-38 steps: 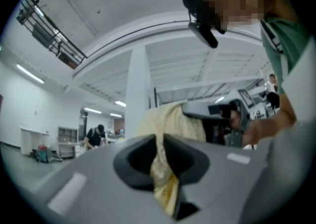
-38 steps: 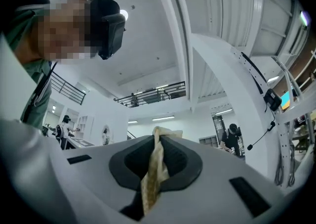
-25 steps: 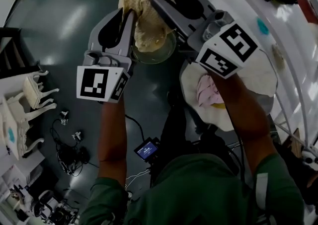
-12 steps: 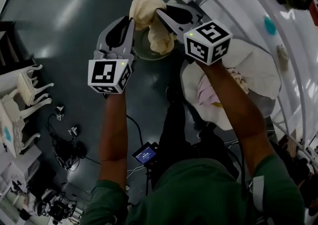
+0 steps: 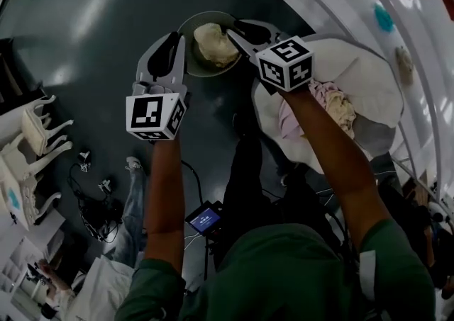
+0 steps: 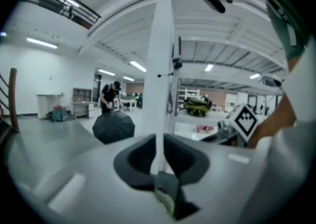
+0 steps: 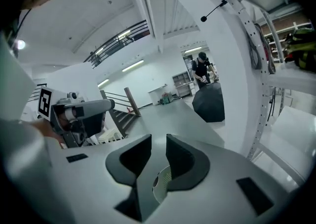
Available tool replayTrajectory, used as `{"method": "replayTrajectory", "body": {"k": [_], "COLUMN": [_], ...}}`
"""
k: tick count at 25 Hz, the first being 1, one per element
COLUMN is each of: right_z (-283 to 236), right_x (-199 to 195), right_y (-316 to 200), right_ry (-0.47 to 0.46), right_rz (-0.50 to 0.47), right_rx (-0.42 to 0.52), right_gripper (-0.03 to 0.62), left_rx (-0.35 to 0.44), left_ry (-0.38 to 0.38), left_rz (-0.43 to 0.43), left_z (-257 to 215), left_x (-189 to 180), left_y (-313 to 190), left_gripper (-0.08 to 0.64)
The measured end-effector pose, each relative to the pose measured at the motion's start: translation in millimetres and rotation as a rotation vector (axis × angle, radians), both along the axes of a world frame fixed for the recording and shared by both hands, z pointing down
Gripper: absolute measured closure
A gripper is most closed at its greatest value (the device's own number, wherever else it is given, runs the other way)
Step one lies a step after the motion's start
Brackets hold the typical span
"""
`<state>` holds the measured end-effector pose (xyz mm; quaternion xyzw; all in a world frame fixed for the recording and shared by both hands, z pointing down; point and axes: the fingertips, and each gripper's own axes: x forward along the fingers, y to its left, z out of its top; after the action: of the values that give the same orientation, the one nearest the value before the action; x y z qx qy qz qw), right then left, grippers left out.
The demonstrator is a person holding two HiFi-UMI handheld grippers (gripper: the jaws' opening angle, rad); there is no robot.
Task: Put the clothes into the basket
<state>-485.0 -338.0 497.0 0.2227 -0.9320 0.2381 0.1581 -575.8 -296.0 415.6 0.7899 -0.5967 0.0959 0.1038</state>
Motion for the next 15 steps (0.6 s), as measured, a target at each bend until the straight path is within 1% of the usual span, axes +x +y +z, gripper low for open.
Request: {"method": "replayTrajectory", "body": {"k": [2,4,7,9,12,15], "right_z": [-7,-14,-9,5,28,49], "right_x": [18,38,78,122,206,288], "right_y": [5,12,26,40,62,91], "right_ry": [-0.011,-0.011,0.003,0.018,0.043,0.076], "right_rz": [0.035,0.079,0.164,0.238,0.352,0.446], "right_rx": [0.023,0.051,0.061,0.042,-0.006,-0.051], "right_gripper": [0.517,0.517,0.517,0.517,0.517,0.514], "left_rx": [0.044,0.071,0.061,0.041,0.011,-0.031], "left_ry": [0.018,0.027,0.036,0.043,0.041,0.050], "left_rz": [0.015,0.034,0.069,0.114,0.203,0.282], "left_z": [-8,-16,-13,-2,14,32], "left_x": [18,36,68,104,174,244], "left_y": [2,4,10,15,20,31], "left_gripper": [0.512,0.512,0.512,0.512,0.512,0.512]}}
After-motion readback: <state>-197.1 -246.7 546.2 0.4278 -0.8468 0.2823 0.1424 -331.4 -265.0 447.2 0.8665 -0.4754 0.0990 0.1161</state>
